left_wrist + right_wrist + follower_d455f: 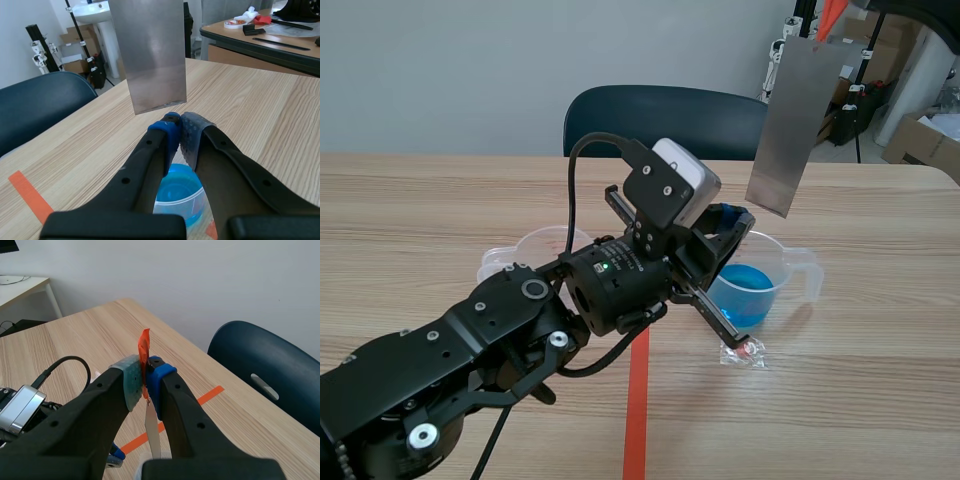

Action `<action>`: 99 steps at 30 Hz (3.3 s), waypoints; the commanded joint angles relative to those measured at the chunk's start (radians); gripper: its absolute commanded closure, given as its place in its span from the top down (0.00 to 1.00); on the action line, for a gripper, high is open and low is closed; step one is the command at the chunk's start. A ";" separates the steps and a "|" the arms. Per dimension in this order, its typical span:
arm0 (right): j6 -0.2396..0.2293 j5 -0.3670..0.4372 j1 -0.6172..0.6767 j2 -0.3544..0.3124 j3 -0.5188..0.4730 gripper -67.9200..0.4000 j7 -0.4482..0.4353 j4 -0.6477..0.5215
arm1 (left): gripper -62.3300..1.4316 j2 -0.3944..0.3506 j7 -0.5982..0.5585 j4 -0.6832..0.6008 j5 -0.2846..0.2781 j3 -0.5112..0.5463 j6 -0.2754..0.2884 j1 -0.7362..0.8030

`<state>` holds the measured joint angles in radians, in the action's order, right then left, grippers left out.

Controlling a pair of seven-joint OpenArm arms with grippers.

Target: Do the redox reaction experiment. move the plate over the left beaker

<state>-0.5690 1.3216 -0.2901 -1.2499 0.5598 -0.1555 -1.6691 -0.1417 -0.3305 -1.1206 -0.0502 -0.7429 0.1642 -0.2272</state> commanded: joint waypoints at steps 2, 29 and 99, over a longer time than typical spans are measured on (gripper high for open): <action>0.000 0.018 -0.023 -0.013 -0.024 0.01 -0.016 -0.007 | 0.06 0.002 -0.016 -0.023 -0.010 0.005 -0.002 -0.003; 0.000 0.018 -0.023 -0.013 -0.024 0.01 -0.016 -0.007 | 0.29 -0.066 -0.018 -0.023 -0.014 0.005 0.014 0.001; 0.163 -0.223 -0.165 0.472 -0.024 0.01 0.353 -0.034 | 0.84 -0.427 -0.779 0.134 -0.280 0.543 0.108 0.819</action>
<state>-0.4088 1.0931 -0.4221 -0.7788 0.5549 0.2169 -1.6909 -0.5732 -1.0878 -0.9798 -0.3309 -0.2077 0.2695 0.5934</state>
